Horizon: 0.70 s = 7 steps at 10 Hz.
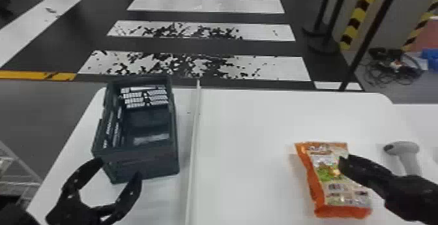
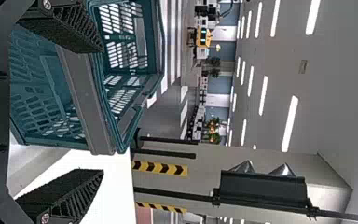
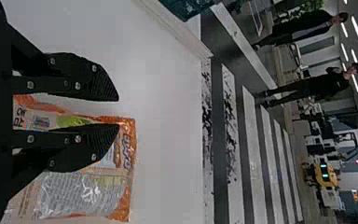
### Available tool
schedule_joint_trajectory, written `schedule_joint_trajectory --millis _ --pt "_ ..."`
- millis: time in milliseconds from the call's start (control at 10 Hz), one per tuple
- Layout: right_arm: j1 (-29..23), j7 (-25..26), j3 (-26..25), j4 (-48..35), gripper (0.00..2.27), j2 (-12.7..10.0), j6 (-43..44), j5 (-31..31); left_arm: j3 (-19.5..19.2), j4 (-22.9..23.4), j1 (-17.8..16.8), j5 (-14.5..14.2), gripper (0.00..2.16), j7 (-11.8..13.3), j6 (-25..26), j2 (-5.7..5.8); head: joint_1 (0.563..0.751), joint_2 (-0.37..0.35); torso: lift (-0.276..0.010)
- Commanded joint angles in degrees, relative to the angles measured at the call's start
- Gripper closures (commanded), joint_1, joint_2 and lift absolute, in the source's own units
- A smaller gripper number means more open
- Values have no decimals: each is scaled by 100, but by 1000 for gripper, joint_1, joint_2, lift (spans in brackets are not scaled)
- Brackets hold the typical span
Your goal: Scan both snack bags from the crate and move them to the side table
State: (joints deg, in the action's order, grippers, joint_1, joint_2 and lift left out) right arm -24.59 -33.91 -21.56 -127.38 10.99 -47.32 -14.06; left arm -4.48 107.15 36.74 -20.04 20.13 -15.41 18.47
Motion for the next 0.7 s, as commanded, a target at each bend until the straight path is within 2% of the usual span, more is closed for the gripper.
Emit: schedule_joint_trajectory --millis 0,300,400,600 --pt "77 87 -367 117 302 53 7 -62 -1 -1 0 0 80 0 -9 -1 695 -53 -99" --pt "244 394 -727 856 124 61 728 -115 -1 -1 0 0 80 0 -9 -1 695 -156 -99" --pt "358 561 -736 1207 124 176 1080 -106 -1 17 18 0 80 0 -9 -1 695 -186 -99" --pt "675 596 -806 1919 120 483 1238 -53 -18 43 26 0 80 0 8 -1 695 -239 -99"
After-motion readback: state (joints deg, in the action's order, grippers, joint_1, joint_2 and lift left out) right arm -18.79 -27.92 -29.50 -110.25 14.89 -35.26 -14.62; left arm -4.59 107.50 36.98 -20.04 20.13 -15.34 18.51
